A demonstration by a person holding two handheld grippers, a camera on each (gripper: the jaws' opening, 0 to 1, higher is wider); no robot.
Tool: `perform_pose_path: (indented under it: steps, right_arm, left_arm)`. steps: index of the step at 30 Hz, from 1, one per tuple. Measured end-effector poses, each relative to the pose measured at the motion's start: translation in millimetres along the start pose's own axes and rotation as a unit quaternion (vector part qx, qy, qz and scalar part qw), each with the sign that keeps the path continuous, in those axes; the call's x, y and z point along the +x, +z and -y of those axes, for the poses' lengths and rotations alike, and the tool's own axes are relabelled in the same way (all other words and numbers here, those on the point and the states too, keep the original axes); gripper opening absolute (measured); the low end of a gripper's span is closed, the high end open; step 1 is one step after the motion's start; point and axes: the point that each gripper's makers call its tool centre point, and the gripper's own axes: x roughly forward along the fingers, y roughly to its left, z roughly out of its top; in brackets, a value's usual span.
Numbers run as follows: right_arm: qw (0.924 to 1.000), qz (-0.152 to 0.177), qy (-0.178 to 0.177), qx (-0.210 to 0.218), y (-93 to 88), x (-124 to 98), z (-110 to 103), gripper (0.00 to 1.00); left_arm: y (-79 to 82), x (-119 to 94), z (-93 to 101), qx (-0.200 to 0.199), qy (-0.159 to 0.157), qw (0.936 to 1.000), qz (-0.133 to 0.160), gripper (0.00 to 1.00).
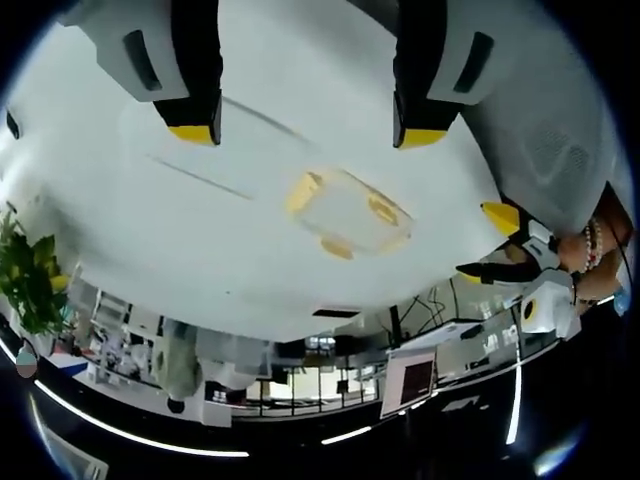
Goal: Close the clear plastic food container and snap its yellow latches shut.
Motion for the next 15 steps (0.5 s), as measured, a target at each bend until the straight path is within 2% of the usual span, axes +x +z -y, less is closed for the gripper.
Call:
perform_pose_path:
  steps: [7, 10, 15]
  right_arm:
    - [1.0000, -0.002, 0.006, 0.003, 0.1, 0.7, -0.3, 0.64]
    - [0.9997, 0.005, 0.019, 0.015, 3.0, 0.0, -2.0, 0.64]
    - [0.9994, 0.005, 0.022, 0.025, 2.5, 0.1, -1.5, 0.63]
  left_arm:
    - [-2.2, 1.1, -0.8, 0.015, 0.004, 0.9998, -0.011, 0.85]
    - [9.1, -2.4, -10.0, 0.041, 0.028, 0.9987, 0.011, 0.82]
    - [6.2, -0.7, -14.3, 0.020, 0.018, 0.9996, 0.000, 0.82]
